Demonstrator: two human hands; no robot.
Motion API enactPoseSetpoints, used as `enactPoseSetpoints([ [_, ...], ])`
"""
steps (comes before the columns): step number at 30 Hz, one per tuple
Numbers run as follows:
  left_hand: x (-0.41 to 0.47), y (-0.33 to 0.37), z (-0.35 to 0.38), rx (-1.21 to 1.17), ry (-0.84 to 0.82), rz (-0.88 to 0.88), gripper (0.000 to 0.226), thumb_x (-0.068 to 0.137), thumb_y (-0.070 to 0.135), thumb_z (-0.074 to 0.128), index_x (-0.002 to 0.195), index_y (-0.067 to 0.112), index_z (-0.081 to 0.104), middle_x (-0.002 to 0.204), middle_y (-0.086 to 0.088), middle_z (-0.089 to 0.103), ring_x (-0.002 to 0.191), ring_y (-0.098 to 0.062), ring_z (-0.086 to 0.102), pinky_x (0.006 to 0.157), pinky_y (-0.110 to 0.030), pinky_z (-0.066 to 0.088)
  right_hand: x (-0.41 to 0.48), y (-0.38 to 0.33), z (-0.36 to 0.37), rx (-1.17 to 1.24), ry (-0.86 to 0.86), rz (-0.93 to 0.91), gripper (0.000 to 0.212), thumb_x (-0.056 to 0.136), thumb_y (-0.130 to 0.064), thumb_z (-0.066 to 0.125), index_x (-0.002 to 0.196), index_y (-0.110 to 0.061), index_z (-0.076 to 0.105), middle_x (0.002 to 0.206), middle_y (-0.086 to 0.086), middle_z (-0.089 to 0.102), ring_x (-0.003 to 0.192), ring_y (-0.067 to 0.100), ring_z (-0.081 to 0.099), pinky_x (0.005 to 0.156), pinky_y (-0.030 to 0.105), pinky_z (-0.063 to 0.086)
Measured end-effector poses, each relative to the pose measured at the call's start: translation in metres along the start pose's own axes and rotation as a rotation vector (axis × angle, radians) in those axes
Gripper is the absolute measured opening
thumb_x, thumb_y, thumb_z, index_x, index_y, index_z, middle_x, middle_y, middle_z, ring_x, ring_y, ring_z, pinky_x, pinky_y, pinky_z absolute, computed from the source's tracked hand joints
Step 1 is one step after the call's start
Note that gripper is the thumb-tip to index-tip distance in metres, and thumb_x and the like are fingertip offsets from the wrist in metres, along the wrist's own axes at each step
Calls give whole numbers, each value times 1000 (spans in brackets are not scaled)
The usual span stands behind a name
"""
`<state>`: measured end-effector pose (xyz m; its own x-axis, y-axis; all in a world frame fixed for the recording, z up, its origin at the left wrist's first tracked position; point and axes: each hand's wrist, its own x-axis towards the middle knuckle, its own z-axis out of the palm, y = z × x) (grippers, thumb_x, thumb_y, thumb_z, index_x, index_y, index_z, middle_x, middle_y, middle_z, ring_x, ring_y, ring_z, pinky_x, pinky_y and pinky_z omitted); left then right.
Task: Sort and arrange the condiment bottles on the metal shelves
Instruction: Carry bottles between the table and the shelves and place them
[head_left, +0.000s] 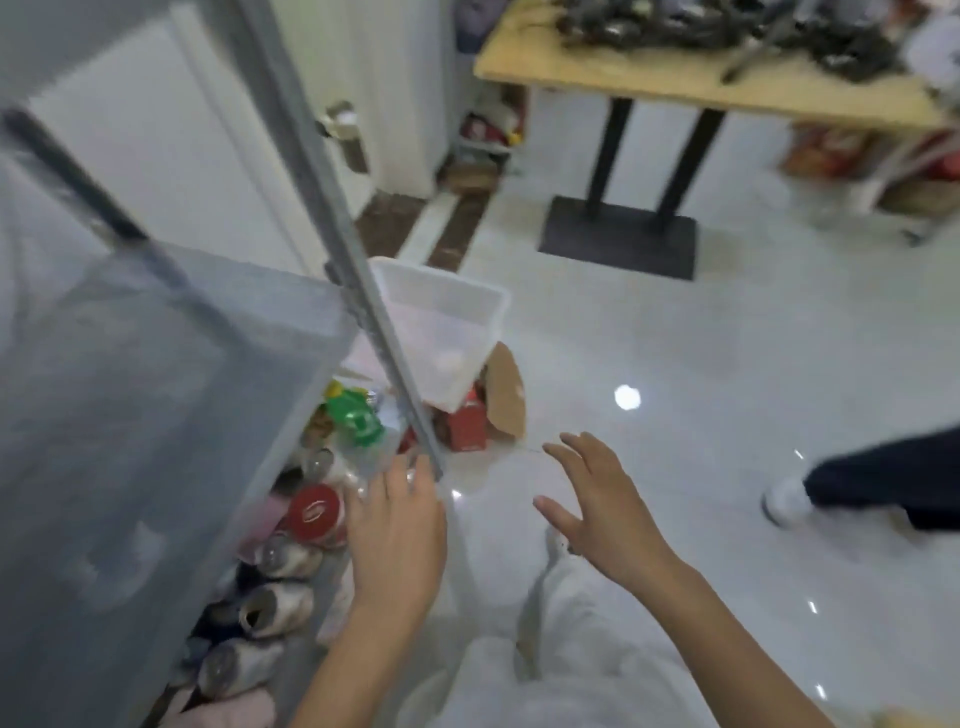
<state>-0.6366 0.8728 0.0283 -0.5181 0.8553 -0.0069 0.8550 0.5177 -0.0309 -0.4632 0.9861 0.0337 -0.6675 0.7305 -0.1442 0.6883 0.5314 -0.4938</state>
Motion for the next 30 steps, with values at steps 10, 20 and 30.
enactPoseSetpoints([
  [10, -38, 103, 12, -12, -62, 673, 56, 54, 25, 88, 104, 10, 70, 90, -12, 69, 78, -32, 67, 76, -54, 51, -158, 51, 6, -36, 117, 598, 59, 95, -52, 38, 147, -27, 23, 157, -5, 13, 146, 15, -2, 117, 38, 14],
  [20, -133, 207, 2, 51, -107, 1152, 56, 61, 31, 85, 112, 14, 68, 99, -10, 69, 85, -29, 67, 84, -56, 49, -330, 80, 18, 117, 352, 1046, 58, 96, -48, 40, 147, -27, 21, 157, -4, 12, 146, 16, 0, 117, 35, 12],
  [30, -280, 311, -5, 14, -74, 1524, 57, 49, 29, 91, 100, 13, 71, 84, -7, 69, 69, -27, 66, 71, -53, 52, -526, 100, 32, 230, 619, 1408, 57, 95, -43, 46, 146, -24, 28, 153, -1, 24, 143, 18, 11, 115, 36, 19],
])
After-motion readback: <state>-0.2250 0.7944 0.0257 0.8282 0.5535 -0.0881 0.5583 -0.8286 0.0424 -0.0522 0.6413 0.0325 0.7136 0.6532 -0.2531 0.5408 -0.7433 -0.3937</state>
